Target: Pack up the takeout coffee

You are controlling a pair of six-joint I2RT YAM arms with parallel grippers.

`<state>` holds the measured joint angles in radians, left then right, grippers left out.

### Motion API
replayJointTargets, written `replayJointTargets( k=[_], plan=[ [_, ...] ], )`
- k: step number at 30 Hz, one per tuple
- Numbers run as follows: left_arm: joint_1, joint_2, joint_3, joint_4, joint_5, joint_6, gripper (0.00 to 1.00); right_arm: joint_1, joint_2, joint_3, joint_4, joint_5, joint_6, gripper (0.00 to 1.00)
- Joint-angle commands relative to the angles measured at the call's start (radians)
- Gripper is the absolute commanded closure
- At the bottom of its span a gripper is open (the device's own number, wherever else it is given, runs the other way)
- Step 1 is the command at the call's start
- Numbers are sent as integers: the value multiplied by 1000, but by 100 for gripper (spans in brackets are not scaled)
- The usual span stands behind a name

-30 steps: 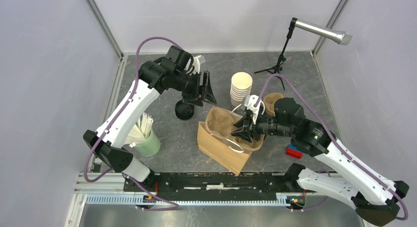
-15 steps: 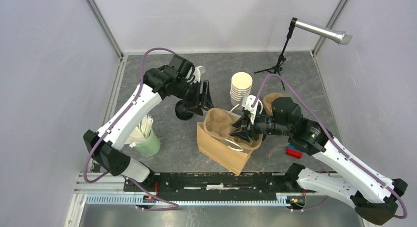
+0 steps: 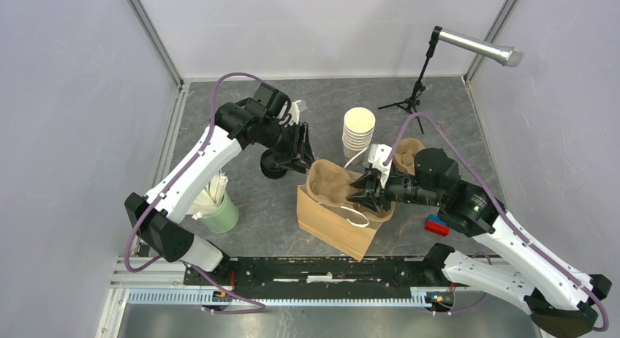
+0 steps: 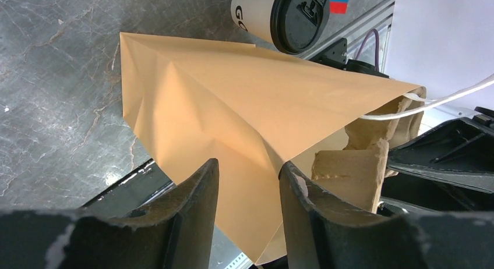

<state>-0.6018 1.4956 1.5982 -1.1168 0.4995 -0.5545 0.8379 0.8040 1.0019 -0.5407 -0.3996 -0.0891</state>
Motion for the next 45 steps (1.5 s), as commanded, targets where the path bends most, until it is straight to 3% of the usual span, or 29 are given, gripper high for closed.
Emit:
replayJointTargets(
  k=[1, 30, 38, 45],
  plan=[
    [3, 4, 28, -20, -48, 38, 51, 3, -29, 6, -15, 28, -21, 61],
    [5, -2, 111, -132, -159, 70, 51, 3, 50, 37, -93, 78, -37, 61],
    [16, -9, 230, -164, -139, 31, 41, 3, 75, 49, -95, 90, -35, 61],
    [14, -27, 159, -130, -71, 36, 35, 3, 83, 59, -76, 97, -5, 61]
  ],
)
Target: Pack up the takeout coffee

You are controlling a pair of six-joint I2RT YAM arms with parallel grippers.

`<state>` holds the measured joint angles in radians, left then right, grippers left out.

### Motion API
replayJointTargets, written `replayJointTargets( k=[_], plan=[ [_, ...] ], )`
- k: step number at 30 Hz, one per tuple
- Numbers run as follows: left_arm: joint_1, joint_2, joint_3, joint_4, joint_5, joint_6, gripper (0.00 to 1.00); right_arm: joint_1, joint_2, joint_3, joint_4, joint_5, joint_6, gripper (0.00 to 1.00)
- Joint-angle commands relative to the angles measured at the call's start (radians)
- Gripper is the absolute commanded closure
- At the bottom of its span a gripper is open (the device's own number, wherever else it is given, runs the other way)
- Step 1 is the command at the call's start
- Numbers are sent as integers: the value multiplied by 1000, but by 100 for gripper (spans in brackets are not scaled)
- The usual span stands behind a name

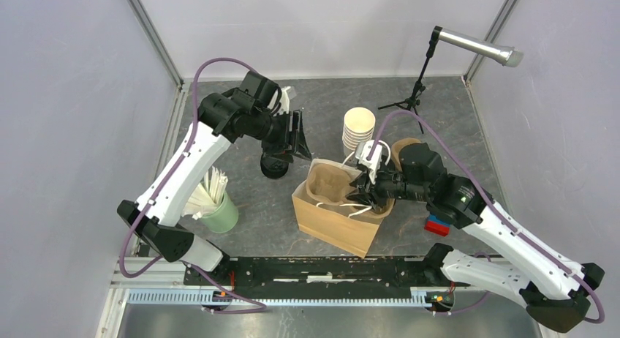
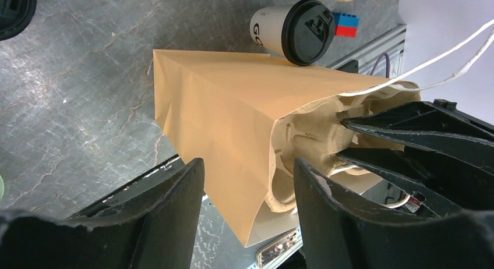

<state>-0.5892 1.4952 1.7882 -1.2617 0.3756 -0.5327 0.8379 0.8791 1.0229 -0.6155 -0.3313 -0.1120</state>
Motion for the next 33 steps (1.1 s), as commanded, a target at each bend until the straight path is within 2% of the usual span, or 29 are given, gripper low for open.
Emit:
replayJointTargets(
  k=[1, 8, 17, 20, 24, 28, 33],
  plan=[
    [2, -29, -45, 23, 57, 15, 34, 4, 12, 41, 5, 31, 23, 61],
    [-4, -15, -70, 27, 72, 44, 34, 4, 51, 46, 30, 36, 47, 60],
    [-18, -1, -80, 16, 46, 69, 41, 5, 75, 67, 47, 41, 63, 59],
    [-21, 9, -61, 7, 29, 79, 52, 6, 84, 81, 38, 42, 64, 59],
    [-24, 13, -37, 7, 11, 80, 78, 7, 93, 103, 36, 44, 76, 59],
    [-29, 20, -30, 6, 17, 83, 96, 12, 109, 111, 56, 42, 109, 60],
    [-41, 15, -23, 7, 8, 70, 97, 38, 144, 128, 56, 55, 148, 61]
  ],
)
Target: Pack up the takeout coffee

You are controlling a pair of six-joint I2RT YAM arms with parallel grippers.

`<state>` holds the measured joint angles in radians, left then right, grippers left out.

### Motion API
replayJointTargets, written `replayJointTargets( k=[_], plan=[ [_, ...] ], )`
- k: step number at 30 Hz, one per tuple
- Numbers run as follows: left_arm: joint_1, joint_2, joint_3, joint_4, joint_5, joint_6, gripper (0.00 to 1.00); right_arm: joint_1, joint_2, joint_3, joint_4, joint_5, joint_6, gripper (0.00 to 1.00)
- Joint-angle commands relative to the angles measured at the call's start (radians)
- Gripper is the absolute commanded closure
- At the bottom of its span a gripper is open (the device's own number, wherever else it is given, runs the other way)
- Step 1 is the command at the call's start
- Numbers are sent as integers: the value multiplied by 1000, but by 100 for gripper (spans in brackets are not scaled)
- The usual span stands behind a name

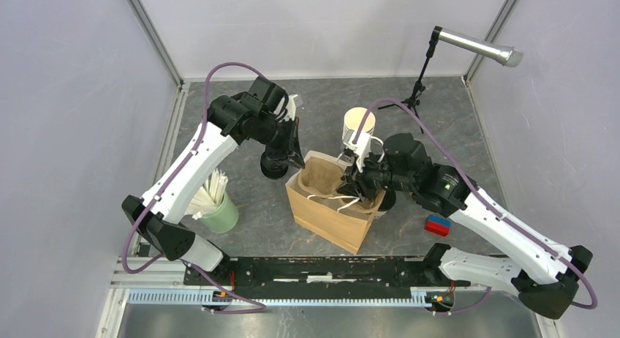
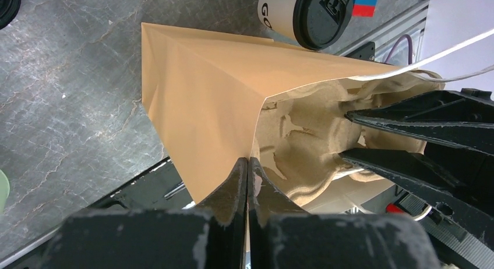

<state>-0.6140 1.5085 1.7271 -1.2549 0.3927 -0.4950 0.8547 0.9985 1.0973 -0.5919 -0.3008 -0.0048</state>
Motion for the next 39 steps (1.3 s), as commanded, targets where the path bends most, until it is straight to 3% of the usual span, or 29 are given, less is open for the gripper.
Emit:
replayJointTargets(
  k=[1, 6, 14, 29, 31, 35, 37, 39],
  plan=[
    [-17, 0, 40, 0, -10, 30, 98, 26, 32, 60, 24, 33, 40, 61],
    [-18, -2, 45, -15, -43, 22, 98, 36, 67, 67, -11, 81, 35, 61],
    [-17, 10, 115, -95, -226, 12, 98, 37, 66, 32, -34, 95, 33, 61],
    [-17, 6, 107, -68, -167, -8, 97, 47, 128, 98, 30, 105, 137, 61],
    [-18, 9, 108, -69, -165, -8, 85, 49, 128, 86, 27, 117, 140, 58],
    [-17, -8, 113, -77, -208, -5, 76, 50, 116, 100, 24, 132, 118, 49],
    [-17, -8, 136, -96, -227, -5, 62, 50, 114, 126, 27, 126, 107, 47],
    [-17, -7, 178, -119, -248, -5, 56, 50, 118, 158, 18, 123, 102, 46]
  ],
)
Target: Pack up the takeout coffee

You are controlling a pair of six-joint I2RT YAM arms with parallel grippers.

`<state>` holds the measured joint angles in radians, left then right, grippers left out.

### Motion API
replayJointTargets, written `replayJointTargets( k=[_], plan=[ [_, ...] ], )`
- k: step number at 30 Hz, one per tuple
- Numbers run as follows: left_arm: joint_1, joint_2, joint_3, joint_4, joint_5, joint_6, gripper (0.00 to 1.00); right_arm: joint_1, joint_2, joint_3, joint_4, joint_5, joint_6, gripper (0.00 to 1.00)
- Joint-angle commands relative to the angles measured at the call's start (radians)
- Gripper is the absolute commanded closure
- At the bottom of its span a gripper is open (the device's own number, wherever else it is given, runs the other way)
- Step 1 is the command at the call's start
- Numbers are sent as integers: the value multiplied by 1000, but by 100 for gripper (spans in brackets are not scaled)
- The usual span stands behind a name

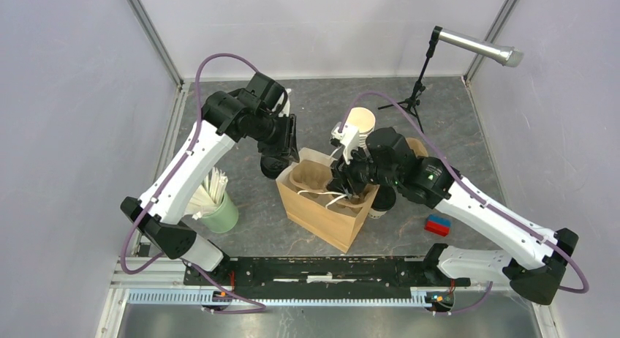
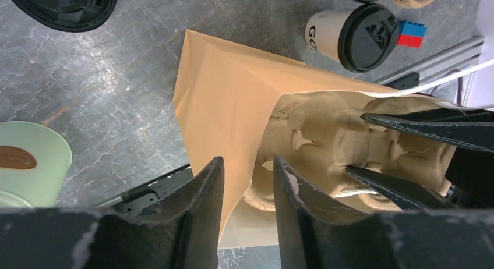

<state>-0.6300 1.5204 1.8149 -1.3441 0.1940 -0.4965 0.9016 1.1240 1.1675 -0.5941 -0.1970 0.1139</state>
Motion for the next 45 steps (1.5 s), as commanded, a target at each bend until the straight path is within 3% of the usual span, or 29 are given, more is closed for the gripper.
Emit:
replayJointTargets(
  k=[1, 5, 11, 18, 22, 28, 30, 33, 36, 41, 45],
  plan=[
    [-1, -19, 115, -40, -62, -2, 55, 3, -9, 101, 17, 19, -14, 46],
    [-1, -12, 229, -85, -72, 3, 53, 3, -22, 113, 22, 14, -2, 46],
    [-3, -15, 296, -74, 83, -2, 50, 3, -35, 107, -6, 13, -3, 49],
    [-62, -44, 197, 88, 314, 0, 47, 4, -48, 193, -43, 3, 22, 49],
    [-99, -73, 118, 173, 331, 19, 44, 3, -59, 243, -76, 19, 39, 50],
    [-140, -44, 82, 178, 325, 54, 43, 4, -146, 191, -143, 64, 61, 53],
    [-160, -36, 94, 189, 308, 56, 43, 3, -164, 216, -178, 152, 137, 55],
    [-187, -19, 113, 208, 293, 57, 43, 3, -170, 291, -256, 302, 337, 49],
    [-227, -3, 113, 223, 258, 84, 43, 4, -180, 321, -371, 433, 621, 44],
    [-295, -5, 34, 283, 214, 138, 44, 3, -178, 307, -480, 429, 883, 43],
    [-321, -48, -78, 375, 204, 148, 44, 3, -197, 280, -535, 459, 962, 41]
  ],
)
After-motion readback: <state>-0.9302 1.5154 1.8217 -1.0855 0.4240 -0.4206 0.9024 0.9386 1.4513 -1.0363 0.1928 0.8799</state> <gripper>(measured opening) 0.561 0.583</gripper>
